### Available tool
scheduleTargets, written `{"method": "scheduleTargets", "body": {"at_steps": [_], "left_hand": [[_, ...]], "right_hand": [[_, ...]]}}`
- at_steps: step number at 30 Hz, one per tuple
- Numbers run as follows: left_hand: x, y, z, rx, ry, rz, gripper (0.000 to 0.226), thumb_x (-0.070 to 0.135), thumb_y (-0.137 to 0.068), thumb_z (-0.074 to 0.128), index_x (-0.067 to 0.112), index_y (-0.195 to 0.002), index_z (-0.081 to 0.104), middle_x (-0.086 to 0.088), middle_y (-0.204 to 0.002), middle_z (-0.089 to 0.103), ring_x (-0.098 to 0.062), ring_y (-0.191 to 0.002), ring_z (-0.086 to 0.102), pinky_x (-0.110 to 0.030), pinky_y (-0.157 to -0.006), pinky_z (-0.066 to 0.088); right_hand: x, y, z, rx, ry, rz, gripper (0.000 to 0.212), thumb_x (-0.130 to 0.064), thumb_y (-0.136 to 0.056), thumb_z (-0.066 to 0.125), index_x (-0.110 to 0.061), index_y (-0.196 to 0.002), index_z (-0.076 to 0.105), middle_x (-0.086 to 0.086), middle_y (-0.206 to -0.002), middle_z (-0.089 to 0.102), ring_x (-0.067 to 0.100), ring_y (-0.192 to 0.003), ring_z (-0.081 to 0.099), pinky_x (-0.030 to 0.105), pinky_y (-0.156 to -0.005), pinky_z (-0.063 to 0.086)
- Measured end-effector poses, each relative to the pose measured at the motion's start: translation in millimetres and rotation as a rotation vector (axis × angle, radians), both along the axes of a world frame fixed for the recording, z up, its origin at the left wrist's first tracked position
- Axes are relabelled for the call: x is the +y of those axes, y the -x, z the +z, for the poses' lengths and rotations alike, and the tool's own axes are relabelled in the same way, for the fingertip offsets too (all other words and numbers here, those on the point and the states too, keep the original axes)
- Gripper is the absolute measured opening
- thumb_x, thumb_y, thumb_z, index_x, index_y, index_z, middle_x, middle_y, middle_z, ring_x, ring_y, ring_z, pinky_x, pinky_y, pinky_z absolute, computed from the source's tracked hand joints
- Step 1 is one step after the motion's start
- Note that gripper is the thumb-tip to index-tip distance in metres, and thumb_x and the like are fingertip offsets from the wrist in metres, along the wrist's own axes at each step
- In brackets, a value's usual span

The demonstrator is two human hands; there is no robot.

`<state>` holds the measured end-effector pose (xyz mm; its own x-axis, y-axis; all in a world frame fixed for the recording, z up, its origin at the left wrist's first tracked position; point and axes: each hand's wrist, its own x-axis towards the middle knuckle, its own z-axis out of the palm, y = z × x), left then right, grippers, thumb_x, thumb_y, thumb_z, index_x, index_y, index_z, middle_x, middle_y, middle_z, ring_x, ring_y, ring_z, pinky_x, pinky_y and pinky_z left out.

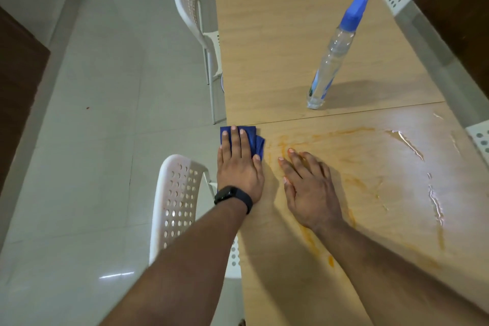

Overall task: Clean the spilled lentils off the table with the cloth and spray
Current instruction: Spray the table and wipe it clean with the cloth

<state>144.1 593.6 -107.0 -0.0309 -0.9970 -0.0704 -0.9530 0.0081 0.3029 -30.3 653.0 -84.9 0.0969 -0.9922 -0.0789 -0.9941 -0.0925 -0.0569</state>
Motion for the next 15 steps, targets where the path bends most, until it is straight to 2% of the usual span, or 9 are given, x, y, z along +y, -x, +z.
{"method": "scheduleTargets", "body": {"at_steps": [4, 11, 15], "left_hand": [[22.9, -3.6, 1.9, -0.014, -0.025, -0.005, 0.072, 0.043, -0.103, 0.011, 0.012, -0.166, -0.003, -0.007, -0.174, -0.011, -0.025, -0.16, -0.016, -0.045, -0.13, 0.004], [-25.0, 28.1, 4.8, -0.092, -0.021, -0.075, 0.074, 0.044, -0.103, 0.014, 0.007, -0.165, -0.004, -0.014, -0.173, -0.009, -0.027, -0.16, -0.013, -0.045, -0.13, -0.002], [16.1, 19.2, 5.4, -0.06, -0.015, -0.114, 0.073, 0.043, -0.104, 0.012, 0.009, -0.165, -0.004, -0.011, -0.173, -0.013, -0.023, -0.16, -0.016, -0.044, -0.13, -0.003]], "right_hand": [[-1.1, -2.1, 2.9, -0.004, -0.019, 0.001, 0.056, -0.042, -0.108, 0.024, -0.031, -0.162, 0.033, -0.002, -0.171, 0.028, 0.024, -0.156, 0.023, 0.049, -0.125, 0.025], [-1.7, 1.1, -2.8, -0.018, 0.009, -0.002, 0.056, -0.041, -0.106, 0.029, -0.03, -0.16, 0.038, -0.003, -0.169, 0.032, 0.023, -0.154, 0.025, 0.047, -0.124, 0.025], [-0.8, 2.5, -0.3, -0.037, 0.001, 0.004, 0.055, -0.041, -0.107, 0.027, -0.031, -0.16, 0.038, -0.003, -0.169, 0.032, 0.023, -0.154, 0.026, 0.049, -0.123, 0.027]]}}
